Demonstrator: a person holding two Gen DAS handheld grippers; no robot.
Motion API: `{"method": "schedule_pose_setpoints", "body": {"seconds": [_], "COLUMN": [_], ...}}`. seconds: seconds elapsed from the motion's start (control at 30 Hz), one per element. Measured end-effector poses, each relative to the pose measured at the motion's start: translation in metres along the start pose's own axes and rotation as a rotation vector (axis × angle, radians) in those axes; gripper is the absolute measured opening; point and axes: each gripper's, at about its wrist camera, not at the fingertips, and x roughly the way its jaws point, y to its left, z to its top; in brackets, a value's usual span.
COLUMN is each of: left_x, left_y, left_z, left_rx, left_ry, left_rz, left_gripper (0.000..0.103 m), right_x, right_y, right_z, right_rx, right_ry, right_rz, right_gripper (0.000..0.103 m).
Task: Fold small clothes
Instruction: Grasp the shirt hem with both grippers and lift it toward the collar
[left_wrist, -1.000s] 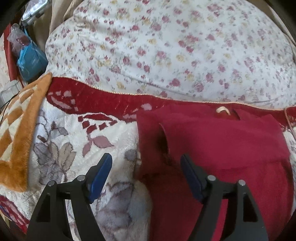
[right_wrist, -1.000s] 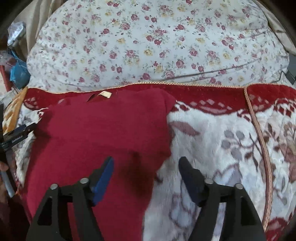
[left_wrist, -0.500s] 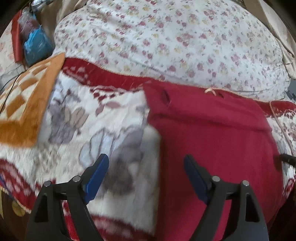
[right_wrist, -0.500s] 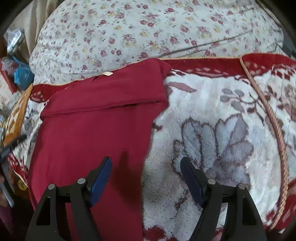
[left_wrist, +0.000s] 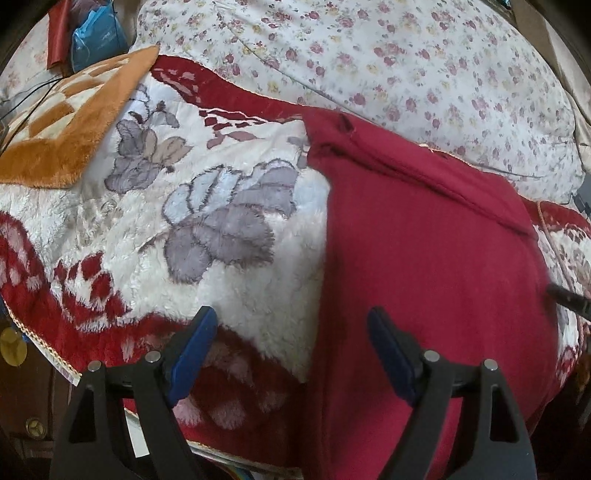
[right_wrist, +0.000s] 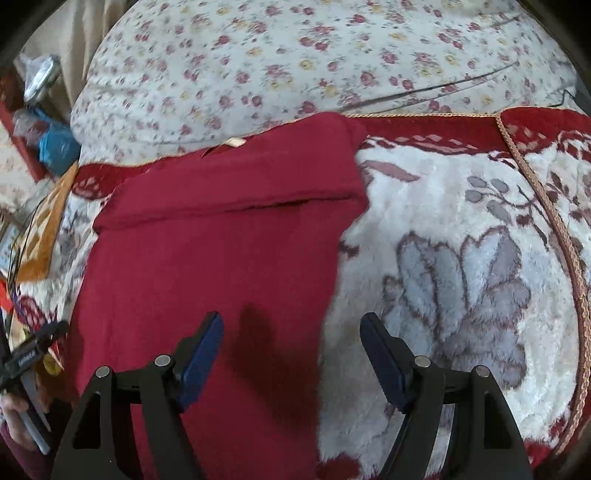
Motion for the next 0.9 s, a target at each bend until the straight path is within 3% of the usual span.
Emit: {"method": "schedule_pose_setpoints", "body": {"seconds": [0.2,0.4,0.73,0.8,0.9], "left_x": [0.001,0.002,-0.001,-0.006,-0.014], "left_y": [-0.001,-0.003,-0.008,-0.006,0.002], "left_z": [0.001,-0.001,-0.007,-0.012,-0.027], "left_rx": [-0.001,0.015,0.054,0.042,-0.002], "left_ry": [-0.001,0.003,0.023,0.027,0.056], "left_rz": [-0.004,0.004,0.006,-0.008,-0.085], "left_gripper": [0.082,0.082,0.082,0.082,0.082], "right_x": [-0.003,-0.007,-0.013,-0.018,-0.025], "right_y": [0.007,0.003,0.013,0.010,0.002], "right_z": [-0.020,-0.033,-0.049,-0.053,-0.063], "right_rx": [-0.054,-0.057,-0.129,-0.116,-0.080], "right_ry": [0.016,0.024,0.030,0.042,0.120], "right_rz": [-0.065,-0.031,-0.050,-0.011,0.140], "right_gripper": [0.081,0.083,0.083,0.083,0.084]}}
